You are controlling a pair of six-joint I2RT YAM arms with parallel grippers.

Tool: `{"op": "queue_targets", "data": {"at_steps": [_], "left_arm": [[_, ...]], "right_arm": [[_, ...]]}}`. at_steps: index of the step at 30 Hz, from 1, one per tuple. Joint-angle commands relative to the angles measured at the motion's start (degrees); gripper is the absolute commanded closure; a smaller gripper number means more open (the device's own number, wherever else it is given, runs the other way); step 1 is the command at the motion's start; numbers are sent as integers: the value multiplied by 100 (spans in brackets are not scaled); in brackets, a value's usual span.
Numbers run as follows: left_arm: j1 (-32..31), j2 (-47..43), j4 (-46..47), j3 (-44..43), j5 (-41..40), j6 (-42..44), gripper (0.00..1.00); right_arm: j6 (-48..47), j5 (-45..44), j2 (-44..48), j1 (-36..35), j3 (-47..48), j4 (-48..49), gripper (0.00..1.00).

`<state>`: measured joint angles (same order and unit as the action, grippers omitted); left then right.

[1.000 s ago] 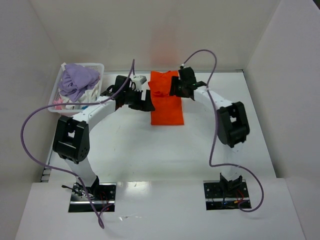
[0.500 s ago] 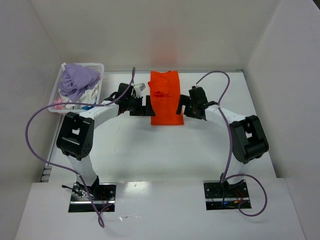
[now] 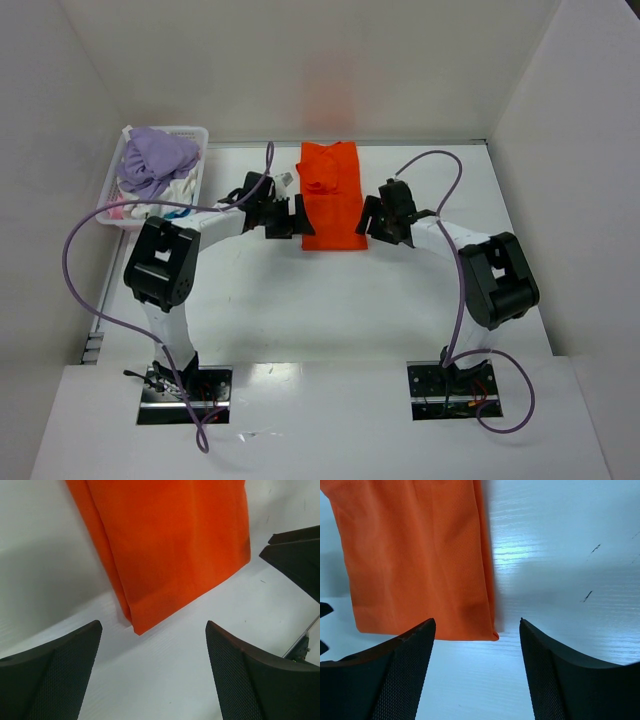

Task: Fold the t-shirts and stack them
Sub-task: Grab one side of the 2/3 rectangular tshirt with both arms

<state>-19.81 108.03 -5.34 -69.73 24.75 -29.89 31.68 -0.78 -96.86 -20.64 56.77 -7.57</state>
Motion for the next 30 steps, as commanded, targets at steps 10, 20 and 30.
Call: {"op": "queue_targets", "data": {"at_steps": [10, 20, 30], "left_arm": [[-58, 307, -46, -111, -5, -70, 8], [-339, 359, 60, -6, -120, -280, 14], [-339, 359, 244, 162, -410, -527, 23]], "right_arm": [[347, 314, 36, -27, -447, 730, 27], [409, 447, -193, -27, -457, 863, 41], [356, 561, -413, -27, -457, 924, 54]]}}
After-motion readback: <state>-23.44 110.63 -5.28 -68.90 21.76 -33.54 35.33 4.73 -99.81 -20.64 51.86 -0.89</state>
